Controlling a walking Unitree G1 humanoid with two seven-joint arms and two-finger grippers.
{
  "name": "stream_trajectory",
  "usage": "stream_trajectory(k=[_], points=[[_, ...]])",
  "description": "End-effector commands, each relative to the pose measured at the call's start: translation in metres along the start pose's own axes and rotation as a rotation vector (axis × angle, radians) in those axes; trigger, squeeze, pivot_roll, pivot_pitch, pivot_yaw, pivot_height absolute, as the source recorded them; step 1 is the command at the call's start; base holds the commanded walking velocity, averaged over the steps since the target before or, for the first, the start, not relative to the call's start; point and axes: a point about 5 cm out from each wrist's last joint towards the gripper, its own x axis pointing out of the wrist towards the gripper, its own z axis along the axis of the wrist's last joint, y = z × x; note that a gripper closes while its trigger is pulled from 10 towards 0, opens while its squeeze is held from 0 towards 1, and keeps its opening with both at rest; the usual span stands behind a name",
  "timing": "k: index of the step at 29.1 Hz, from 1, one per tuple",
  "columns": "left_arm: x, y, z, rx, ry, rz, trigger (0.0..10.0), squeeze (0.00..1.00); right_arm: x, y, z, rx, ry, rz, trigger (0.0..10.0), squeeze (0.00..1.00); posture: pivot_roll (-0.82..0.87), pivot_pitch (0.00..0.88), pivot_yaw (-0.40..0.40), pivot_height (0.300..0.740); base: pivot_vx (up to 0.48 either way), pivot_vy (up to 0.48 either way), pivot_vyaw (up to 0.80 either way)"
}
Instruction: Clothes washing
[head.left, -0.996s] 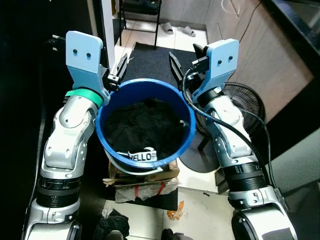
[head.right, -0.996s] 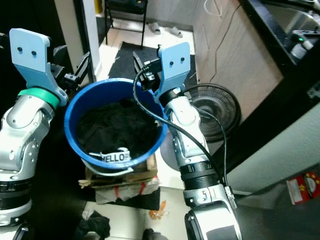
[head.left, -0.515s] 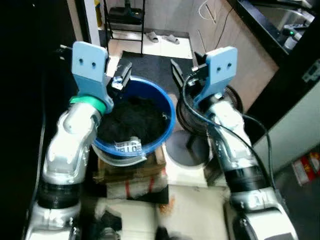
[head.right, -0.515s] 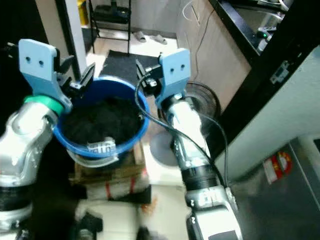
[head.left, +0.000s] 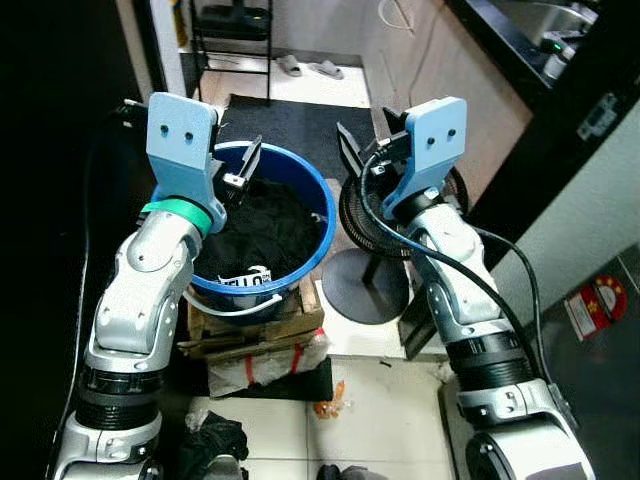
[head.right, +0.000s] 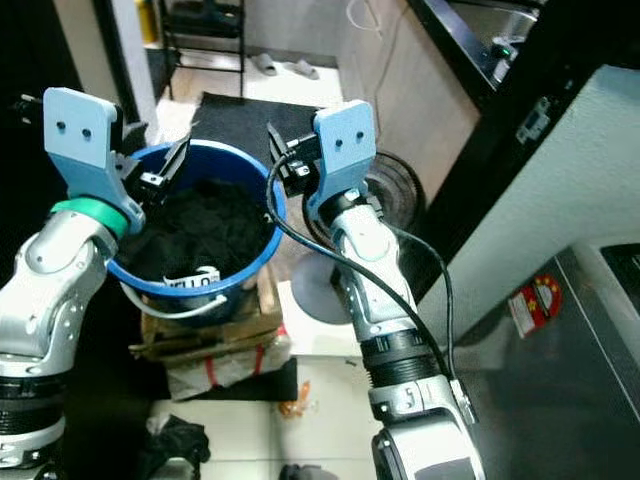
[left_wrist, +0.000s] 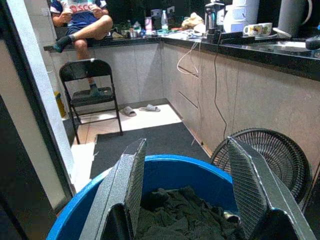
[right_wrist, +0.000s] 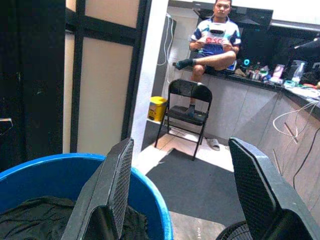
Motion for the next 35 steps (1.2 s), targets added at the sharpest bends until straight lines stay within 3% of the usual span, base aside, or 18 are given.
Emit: stream_trajectory(k=[1, 11, 35], points=[[0.0005, 0.0003, 0.0007, 0.01, -0.008, 0.009, 10.0, 0.0, -0.0013, -0.0016, -0.0019, 0.004, 0.0, -0.009, 10.0, 0.0, 0.09, 0.079, -0.053, 0.74, 0.0, 0.0, 0.0], [0.001, 0.0023, 0.0027, 0.015, -0.026, 0.021, 10.0, 0.0, -0.0011, -0.0004, -0.0021, 0.006, -0.001, -0.002, 10.0, 0.0, 0.09, 0.075, -0.055, 0.74, 0.032, 0.0, 0.0], [0.0025, 0.0043, 0.0029, 0.022, -0.031, 0.035, 10.0, 0.0, -0.0003, 0.0006, -0.0012, 0.001, -0.008, 0.007, 10.0, 0.0, 0.09, 0.061, -0.056, 0.74, 0.476, 0.0, 0.0]])
